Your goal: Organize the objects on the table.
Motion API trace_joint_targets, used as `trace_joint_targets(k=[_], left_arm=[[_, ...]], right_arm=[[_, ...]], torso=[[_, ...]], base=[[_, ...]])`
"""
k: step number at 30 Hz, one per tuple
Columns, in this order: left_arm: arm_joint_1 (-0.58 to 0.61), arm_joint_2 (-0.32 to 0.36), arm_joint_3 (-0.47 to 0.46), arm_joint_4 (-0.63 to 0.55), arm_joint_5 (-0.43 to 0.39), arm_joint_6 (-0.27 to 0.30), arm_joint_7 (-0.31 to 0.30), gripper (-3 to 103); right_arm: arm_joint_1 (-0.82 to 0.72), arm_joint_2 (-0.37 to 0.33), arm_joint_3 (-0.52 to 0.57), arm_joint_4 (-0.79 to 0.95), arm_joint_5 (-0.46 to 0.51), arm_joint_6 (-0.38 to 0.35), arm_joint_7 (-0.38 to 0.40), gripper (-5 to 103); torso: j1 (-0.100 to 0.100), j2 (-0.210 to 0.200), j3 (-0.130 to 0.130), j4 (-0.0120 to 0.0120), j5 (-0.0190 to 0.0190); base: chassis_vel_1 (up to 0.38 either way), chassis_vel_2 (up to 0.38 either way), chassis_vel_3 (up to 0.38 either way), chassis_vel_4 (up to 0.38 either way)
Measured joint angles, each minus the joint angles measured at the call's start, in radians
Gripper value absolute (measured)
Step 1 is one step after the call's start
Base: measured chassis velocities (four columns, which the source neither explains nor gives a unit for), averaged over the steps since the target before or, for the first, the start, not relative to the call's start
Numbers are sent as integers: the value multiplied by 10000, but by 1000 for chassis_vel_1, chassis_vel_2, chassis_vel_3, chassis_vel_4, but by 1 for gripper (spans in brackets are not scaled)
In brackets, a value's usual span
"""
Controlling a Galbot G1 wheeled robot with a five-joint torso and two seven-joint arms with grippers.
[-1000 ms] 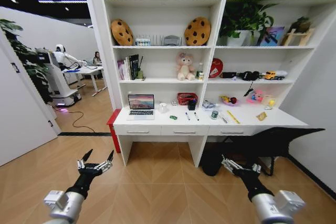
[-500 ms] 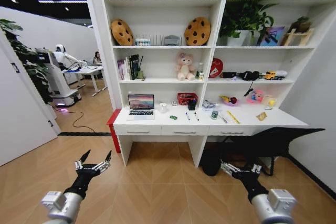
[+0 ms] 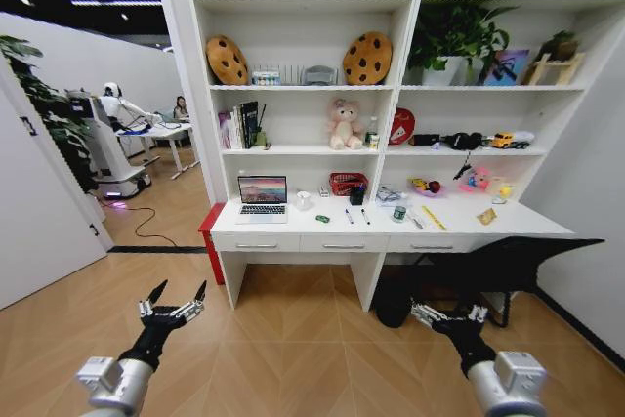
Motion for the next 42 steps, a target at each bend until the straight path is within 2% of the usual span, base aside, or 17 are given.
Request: trace_joint_targets(k=[18, 34, 42], left_arm=[[51, 9, -23, 5, 7, -62, 66, 100], [117, -49, -17, -6, 93, -125, 181, 100], [134, -54, -23, -7, 104, -140, 211, 100]], right_arm=[[-22, 77, -15, -9, -42, 83, -35, 100], [-31, 95, 62, -10, -10, 414, -439, 100], [-19, 86, 60, -10, -4, 419, -502, 100]], torso=[[0, 0, 0, 0, 0], [-1, 0, -1, 0, 0], [-2, 0, -1, -4, 1]], base=[[0, 0, 0, 0], [-13, 7, 6, -13], [-160, 179, 104, -131]])
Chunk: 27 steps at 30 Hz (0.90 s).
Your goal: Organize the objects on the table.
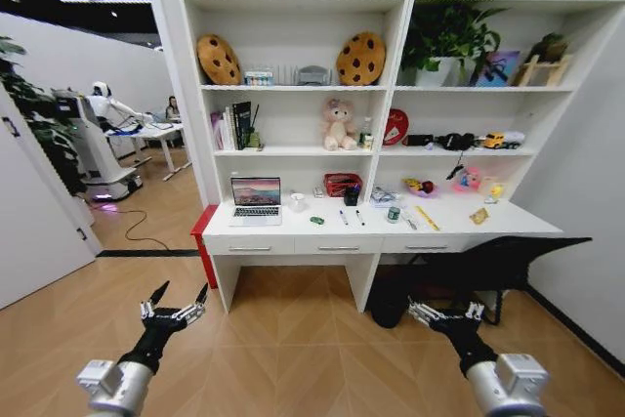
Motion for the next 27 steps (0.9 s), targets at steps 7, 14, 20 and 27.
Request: trace_joint_targets(k=[7, 14, 20, 27], left_arm=[[-2, -1, -1, 2, 3, 0, 4, 100], [26, -23, -18, -20, -3, -25, 9, 100], [84, -97, 1, -20, 27, -106, 61, 100], [161, -113, -32, -27, 26, -178, 122, 100]], right_arm=[[-18, 9, 1, 0, 9, 6, -45, 100], [-10, -12, -16, -5, -189, 103, -105, 100], [0, -28, -23, -3, -200, -3, -191, 100], [-8, -27, -60, 1, -213, 0, -262, 100]], torso=[[-7, 2, -4, 4, -12], [4, -2, 2, 1, -5], [6, -4, 2, 5, -1], [-7, 5, -2, 4, -4]], base=[[-219, 176, 284, -211], [-234, 250, 241, -281], [-138, 172, 174, -157], [-127, 105, 122, -103]])
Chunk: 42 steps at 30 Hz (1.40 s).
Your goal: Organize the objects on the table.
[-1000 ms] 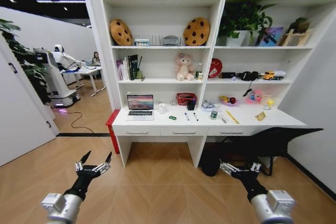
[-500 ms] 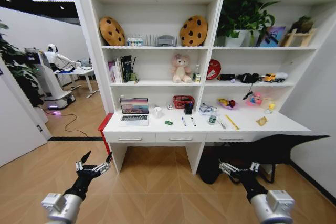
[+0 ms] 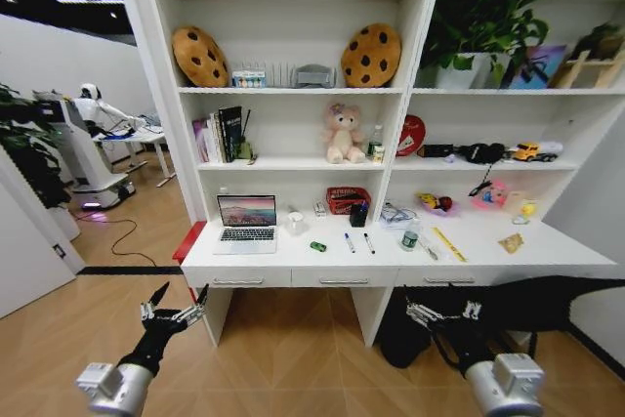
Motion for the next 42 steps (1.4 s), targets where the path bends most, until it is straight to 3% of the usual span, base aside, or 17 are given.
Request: trace_joint_targets(k=[26, 42], left_arm=[[88, -116, 0, 35, 20, -162, 102, 100], [-35, -241, 69, 136, 183, -230, -242, 100]], right_arm=[[19, 27, -126, -1, -223, 89, -100, 100], [39, -7, -127, -2, -166, 344, -44, 100]], torso=[[12, -8, 4, -2, 1], [5, -3, 1, 0, 3]], base=[[-235, 231, 232, -225], [-51, 48, 45, -47]])
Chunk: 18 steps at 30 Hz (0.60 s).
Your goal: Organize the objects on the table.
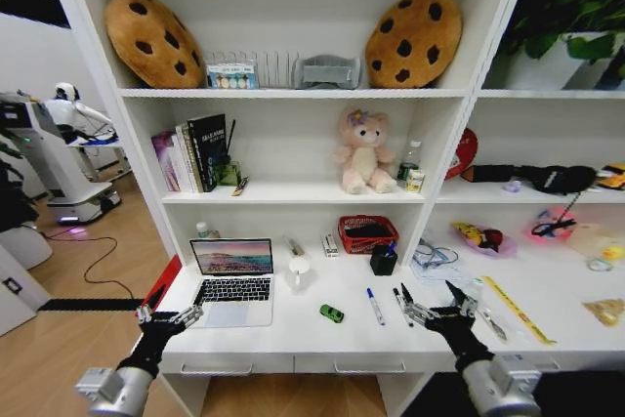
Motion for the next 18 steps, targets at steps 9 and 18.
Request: trace_joint_targets(k=[9, 18], left_arm=[[-160, 24, 7, 42, 60, -17, -80, 87], [-954, 885, 69, 544, -111, 221, 85, 54]], right_arm=[[-14, 21, 28, 0, -2, 73, 46, 100], [51, 7, -59, 0, -50, 52, 66, 100]], torso=[[1, -1, 1, -1, 0], [4, -2, 2, -3, -1]], base=[[0, 0, 0, 0], [0, 0, 0, 0]])
